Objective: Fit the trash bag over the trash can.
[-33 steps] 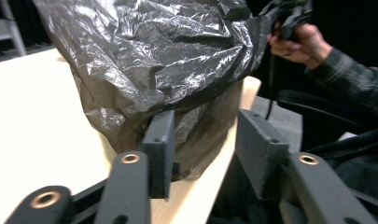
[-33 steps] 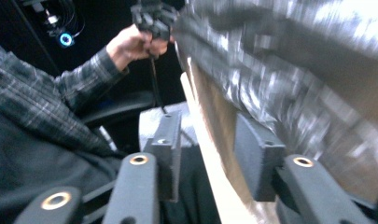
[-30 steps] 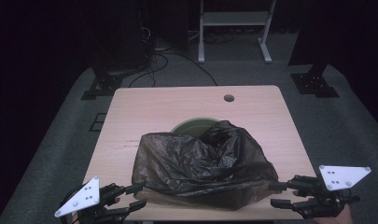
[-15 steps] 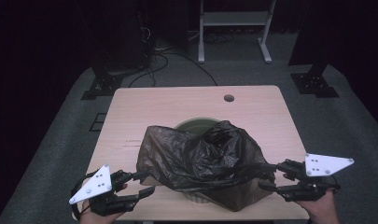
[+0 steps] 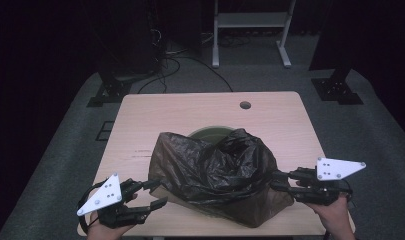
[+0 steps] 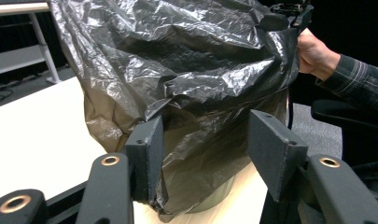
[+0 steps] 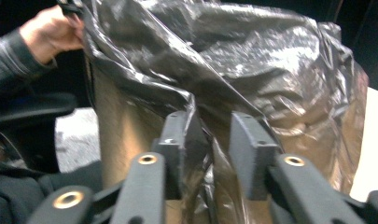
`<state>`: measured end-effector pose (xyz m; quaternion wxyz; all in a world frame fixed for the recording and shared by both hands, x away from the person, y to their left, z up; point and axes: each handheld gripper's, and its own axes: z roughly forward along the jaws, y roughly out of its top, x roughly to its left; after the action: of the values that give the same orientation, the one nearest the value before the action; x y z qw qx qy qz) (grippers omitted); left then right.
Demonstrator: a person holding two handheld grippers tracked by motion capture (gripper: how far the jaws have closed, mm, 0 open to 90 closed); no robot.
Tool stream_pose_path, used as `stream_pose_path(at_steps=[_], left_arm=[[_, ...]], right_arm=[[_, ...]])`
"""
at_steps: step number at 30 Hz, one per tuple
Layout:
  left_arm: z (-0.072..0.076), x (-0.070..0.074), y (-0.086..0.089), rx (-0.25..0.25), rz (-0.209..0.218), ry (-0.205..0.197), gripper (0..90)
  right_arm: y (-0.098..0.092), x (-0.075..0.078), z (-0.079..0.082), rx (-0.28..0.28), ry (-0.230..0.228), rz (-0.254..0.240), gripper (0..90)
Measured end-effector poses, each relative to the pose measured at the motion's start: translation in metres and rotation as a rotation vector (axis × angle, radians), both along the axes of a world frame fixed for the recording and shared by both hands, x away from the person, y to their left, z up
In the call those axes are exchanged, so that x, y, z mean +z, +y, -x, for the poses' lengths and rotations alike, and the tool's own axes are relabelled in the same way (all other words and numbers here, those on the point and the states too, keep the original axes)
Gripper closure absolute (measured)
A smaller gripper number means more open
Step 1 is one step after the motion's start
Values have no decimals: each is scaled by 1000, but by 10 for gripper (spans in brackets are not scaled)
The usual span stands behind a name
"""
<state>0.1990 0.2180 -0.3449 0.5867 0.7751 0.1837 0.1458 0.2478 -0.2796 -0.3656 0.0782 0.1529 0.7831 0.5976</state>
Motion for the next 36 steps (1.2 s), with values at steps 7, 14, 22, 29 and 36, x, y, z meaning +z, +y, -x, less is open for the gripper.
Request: stream_pose_path(at_steps=[7, 14, 22, 29, 36], left_arm=[[7, 10, -5, 15, -4, -45, 371], [19, 29, -8, -9, 30, -107, 369], [38, 46, -6, -60, 39, -110, 396], [50, 54, 0, -179, 49, -43, 400], [57, 58, 6, -178, 89, -30, 374]], right_arm=[[-6, 18, 5, 35, -7, -58, 899], [-3, 26, 2, 45, 15, -62, 900], [-4, 29, 1, 31, 16, -48, 900], [-6, 28, 1, 19, 25, -47, 900], [-5, 28, 1, 19, 28, -41, 900]])
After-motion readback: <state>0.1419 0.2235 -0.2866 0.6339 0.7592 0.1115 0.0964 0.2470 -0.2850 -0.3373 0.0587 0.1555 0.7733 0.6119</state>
